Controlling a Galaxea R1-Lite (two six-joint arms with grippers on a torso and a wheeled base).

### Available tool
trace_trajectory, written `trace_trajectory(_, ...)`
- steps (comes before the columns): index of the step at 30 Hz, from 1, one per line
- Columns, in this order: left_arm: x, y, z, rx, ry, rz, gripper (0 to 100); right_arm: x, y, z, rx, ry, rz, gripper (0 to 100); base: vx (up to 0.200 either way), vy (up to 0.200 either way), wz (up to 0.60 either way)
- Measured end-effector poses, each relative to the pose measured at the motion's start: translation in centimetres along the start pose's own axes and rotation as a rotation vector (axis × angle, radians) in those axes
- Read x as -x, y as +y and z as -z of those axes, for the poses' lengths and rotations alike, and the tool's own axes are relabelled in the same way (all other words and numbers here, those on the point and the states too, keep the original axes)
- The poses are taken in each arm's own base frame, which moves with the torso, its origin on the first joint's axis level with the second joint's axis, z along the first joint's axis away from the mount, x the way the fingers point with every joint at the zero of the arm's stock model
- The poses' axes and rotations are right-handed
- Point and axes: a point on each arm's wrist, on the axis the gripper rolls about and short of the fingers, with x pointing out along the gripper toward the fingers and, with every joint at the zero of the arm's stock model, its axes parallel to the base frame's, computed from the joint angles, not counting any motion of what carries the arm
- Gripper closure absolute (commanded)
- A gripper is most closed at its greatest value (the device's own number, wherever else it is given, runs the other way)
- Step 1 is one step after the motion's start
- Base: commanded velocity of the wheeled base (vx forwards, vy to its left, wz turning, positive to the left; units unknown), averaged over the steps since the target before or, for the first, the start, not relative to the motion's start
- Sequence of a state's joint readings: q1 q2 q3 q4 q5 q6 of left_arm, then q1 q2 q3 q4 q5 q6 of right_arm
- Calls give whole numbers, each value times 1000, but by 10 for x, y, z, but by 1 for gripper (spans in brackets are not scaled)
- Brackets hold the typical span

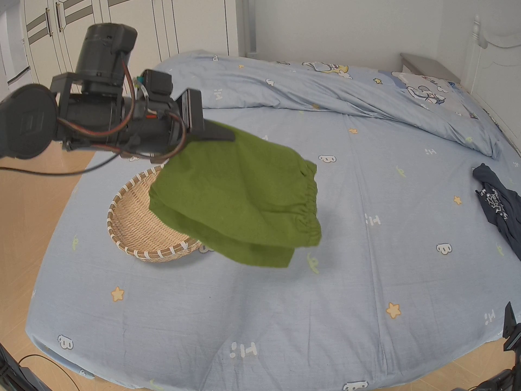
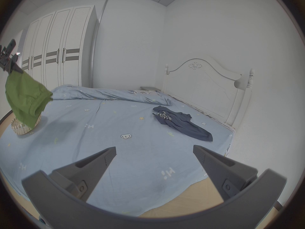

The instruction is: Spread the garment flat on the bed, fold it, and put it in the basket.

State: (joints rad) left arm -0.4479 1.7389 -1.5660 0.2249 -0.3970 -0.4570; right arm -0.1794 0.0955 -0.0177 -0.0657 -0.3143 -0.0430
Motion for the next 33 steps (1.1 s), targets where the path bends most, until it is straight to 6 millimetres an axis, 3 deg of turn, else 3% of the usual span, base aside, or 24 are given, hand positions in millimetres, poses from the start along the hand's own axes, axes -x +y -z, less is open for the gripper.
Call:
trace_trajectory(6, 18, 5, -34, -7, -111, -22, 100, 0, 0, 0, -4, 0, 12, 0, 0, 0, 0)
trace_trajectory(10, 24, 27, -51, 13, -160, -69, 100, 0, 0, 0, -6, 0, 15, 0, 0, 0, 0)
trace_trajectory(16, 31, 76, -68, 83, -183, -117, 100, 0, -1, 0, -8, 0, 24, 0, 0, 0, 0)
trace_trajectory(25, 35, 137, -69, 181, -178, -222, 100, 0, -1, 0, -9, 0, 32, 0, 0, 0, 0)
trace_trajectory(33, 34, 171, -58, 244, -148, -281, 100, 0, -1, 0, -8, 0, 33, 0, 0, 0, 0)
